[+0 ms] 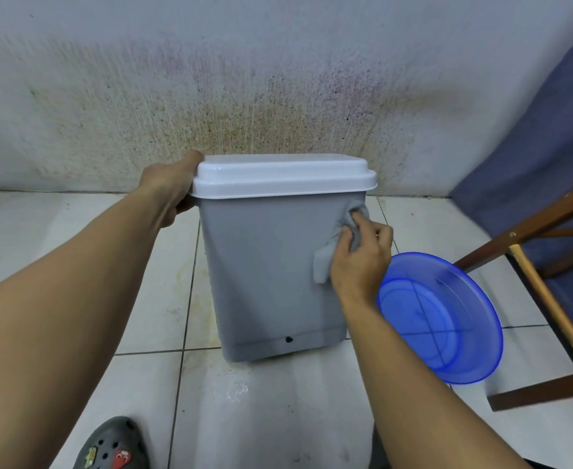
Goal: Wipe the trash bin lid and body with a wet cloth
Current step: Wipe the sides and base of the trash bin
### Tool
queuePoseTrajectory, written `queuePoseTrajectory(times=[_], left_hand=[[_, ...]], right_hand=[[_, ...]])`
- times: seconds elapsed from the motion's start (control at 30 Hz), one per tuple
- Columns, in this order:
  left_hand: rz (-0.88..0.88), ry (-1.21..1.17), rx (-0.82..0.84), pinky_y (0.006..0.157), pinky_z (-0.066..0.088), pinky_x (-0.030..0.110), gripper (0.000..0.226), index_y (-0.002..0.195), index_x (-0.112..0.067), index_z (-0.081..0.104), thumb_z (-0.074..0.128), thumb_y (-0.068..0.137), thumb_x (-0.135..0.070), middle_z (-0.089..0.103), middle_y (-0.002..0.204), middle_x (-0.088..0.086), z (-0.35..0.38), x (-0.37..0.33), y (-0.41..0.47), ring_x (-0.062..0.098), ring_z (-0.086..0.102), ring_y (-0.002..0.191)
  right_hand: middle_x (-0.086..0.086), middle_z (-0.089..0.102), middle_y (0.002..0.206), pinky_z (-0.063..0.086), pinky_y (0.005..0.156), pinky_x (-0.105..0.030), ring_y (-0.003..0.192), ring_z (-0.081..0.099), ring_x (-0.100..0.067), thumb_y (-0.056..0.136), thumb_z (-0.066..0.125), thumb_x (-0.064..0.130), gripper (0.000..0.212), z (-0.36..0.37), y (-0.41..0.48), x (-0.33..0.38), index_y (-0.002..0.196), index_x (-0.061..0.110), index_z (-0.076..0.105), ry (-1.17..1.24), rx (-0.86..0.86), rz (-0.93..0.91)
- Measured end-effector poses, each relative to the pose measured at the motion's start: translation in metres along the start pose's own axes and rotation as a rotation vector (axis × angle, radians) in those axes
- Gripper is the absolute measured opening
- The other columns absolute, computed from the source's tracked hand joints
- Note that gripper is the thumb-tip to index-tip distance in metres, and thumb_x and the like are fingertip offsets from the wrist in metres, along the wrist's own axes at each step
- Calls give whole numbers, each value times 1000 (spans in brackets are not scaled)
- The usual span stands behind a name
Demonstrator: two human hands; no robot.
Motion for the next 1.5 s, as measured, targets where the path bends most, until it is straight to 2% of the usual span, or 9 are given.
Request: queuePoseTrajectory(times=[0.2,0.37,0.53,0.73,0.97,1.1,1.3,1.4,1.5], left_hand=[[-25,-6,-1,63,60,28,41,94,-18,62,75,83,-55,65,93,1,-5,3,3,18,67,76],[-25,-4,9,65,61,28,42,94,-18,64,76,81,-56,64,90,0,-8,4,8,17,65,72],[-31,5,20,76,64,31,47,100,-18,68,76,76,-58,66,90,-1,-4,4,9,16,66,69],[-24,-8,18,66,60,28,43,100,-18,66,75,80,-55,63,86,-2,-2,4,7,15,62,66],[-18,-28,1,72,63,29,36,94,-17,64,72,83,-51,64,89,-1,-2,5,4,16,65,71],[-20,-34,-6,78,64,31,38,93,-17,63,74,81,-52,64,87,-1,-4,6,5,17,65,70],[-29,-31,2,67,61,28,38,94,-20,63,76,81,-53,65,87,-3,-3,4,3,14,65,68],[-25,-32,-4,66,61,27,37,94,-20,64,75,81,-52,65,88,-2,-3,4,4,14,65,69],[-27,-24,-2,69,62,28,42,97,-19,65,75,77,-54,66,88,-2,-2,4,5,15,66,69]], right_hand=[[-13,41,127,48,86,-41,110,46,-32,88,61,21,63,43,-86,53,147,15,42,-131,410,-316],[-13,38,134,57,76,-44,112,46,-32,82,72,7,77,52,-138,51,148,16,33,-216,591,-542],[-4,42,130,56,81,-43,112,53,-31,83,69,5,71,26,-98,-3,145,28,44,-143,400,-289],[-4,40,132,55,80,-38,114,47,-25,94,62,13,54,-5,-63,-41,143,32,46,-173,234,-13],[-4,39,133,46,88,-37,117,43,-27,97,52,17,46,30,-140,16,127,49,36,-205,701,-285],[0,37,123,52,58,-35,105,50,-27,81,74,7,61,29,-179,10,123,40,44,-248,789,-365],[1,39,125,57,79,-36,108,54,-24,84,61,8,53,4,-157,-50,128,34,47,-201,533,-23],[0,37,133,52,93,-32,111,56,-20,89,59,-3,58,-4,-141,-74,135,29,44,-30,370,415],[-11,39,139,48,85,-36,110,56,-27,91,58,-2,64,-8,-122,-91,144,25,34,115,231,929]])
Point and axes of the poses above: each hand's wrist, its own y-axis towards the middle knuckle, its own z-axis out of the palm, x = y × z, the point moved 2 cm from there along y, towards the middle knuckle
